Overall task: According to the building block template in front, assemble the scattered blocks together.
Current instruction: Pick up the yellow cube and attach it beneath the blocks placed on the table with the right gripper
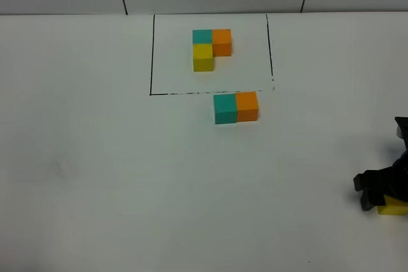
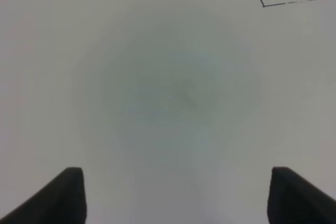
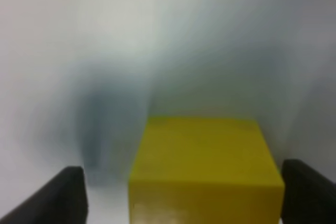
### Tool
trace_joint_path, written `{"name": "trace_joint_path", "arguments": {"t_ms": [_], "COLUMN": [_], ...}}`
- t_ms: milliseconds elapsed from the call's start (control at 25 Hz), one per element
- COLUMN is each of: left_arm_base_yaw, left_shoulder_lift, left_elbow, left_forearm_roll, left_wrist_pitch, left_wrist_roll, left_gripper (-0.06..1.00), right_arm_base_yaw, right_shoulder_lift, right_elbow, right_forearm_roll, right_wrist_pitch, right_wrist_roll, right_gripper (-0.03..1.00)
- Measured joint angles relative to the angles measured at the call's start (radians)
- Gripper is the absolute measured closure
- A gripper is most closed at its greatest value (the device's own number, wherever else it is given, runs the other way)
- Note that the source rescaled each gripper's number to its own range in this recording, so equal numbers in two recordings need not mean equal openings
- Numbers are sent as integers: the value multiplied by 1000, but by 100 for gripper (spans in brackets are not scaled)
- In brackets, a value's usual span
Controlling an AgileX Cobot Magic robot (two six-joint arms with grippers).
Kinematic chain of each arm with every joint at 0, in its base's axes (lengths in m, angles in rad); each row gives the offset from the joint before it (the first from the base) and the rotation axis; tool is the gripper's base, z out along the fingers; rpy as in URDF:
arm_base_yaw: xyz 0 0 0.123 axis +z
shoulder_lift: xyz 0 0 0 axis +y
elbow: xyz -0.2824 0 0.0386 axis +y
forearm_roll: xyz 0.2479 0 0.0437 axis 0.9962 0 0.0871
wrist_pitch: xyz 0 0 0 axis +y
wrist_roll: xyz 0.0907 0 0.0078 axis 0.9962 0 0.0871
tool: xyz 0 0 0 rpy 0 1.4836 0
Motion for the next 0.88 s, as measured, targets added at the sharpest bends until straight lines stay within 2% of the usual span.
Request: {"name": "trace_joint_path", "arguments": {"t_ms": [160, 280, 400, 640, 800, 880], "left_arm_base_yaw": [0, 0, 0, 0, 0, 0], "left_shoulder_lift": [0, 0, 0, 0, 0, 0], "left_elbow": [0, 0, 0, 0, 0, 0], "left_forearm_roll": [0, 0, 0, 0, 0, 0], "left_wrist_pitch": [0, 0, 0, 0, 0, 0], "left_wrist_roll": [0, 0, 0, 0, 0, 0], "left_gripper": [32, 32, 32, 32, 32, 32], "right_arm_base_yaw": [0, 0, 0, 0, 10, 53], "right_shoulder_lift": [0, 0, 0, -7, -70, -118], "right_elbow": [22, 22, 22, 22, 23, 22], "right_forearm_roll": [0, 0, 0, 5, 61, 69], "right_wrist_pitch": [-23, -30, -35, -21, 48, 83], "right_wrist_roll": [0, 1, 1, 20, 26, 45], "right_gripper": [55, 68, 94, 95, 95, 95]}}
